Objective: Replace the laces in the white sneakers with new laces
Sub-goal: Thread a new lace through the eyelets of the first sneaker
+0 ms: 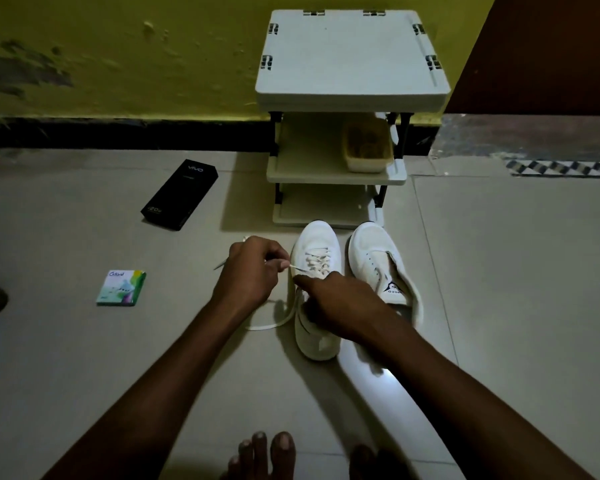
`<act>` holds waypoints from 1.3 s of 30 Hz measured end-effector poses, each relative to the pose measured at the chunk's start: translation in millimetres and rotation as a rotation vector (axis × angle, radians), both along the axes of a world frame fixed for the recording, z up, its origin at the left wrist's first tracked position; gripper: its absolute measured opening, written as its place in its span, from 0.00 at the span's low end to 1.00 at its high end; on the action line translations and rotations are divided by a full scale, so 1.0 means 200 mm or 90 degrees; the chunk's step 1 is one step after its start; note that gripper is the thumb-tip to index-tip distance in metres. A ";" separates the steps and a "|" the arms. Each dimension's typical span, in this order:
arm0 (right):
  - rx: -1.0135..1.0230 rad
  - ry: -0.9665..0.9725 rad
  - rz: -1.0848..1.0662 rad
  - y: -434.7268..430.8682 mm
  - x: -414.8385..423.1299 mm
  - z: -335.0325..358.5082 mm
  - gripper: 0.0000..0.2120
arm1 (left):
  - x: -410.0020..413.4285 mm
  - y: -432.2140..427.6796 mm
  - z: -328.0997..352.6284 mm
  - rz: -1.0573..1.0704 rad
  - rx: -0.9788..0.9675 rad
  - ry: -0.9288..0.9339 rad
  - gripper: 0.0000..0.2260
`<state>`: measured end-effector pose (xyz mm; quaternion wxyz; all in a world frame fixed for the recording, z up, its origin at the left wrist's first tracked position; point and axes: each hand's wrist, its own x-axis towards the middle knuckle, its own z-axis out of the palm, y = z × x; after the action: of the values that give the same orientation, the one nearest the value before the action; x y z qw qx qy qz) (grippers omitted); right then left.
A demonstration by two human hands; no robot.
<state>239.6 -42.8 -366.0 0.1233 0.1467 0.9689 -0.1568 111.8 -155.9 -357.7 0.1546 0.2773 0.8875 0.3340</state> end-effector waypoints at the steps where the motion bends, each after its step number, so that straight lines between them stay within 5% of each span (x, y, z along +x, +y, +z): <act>1: 0.018 -0.010 0.014 0.00 -0.02 0.00 0.17 | 0.00 -0.01 -0.01 0.000 -0.002 -0.001 0.06; 12: -0.242 0.187 -0.193 0.03 0.00 -0.04 0.01 | 0.04 -0.02 -0.05 0.023 0.021 -0.053 0.08; 16: -0.277 0.263 -0.292 0.03 0.02 -0.04 0.12 | 0.06 0.00 -0.04 0.062 0.064 -0.118 0.06; 20: -0.316 0.291 -0.232 0.06 0.06 0.01 0.05 | 0.07 0.06 -0.02 0.080 0.233 -0.326 0.07; 25: -0.139 0.370 -0.052 0.10 0.10 0.10 0.06 | 0.08 0.13 -0.03 0.025 0.272 -0.462 0.10; 32: -0.128 0.456 -0.205 0.18 0.10 0.09 0.09 | 0.09 0.08 -0.02 -0.164 0.223 -0.260 0.05; 39: -0.245 0.433 -0.263 0.21 0.10 0.03 0.13 | 0.12 0.13 -0.06 -0.103 0.158 -0.023 0.09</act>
<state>259.3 -0.6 -359.9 -0.2117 0.2519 0.8577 -0.3950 136.3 -130.9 -369.9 0.1614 0.3591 0.8110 0.4328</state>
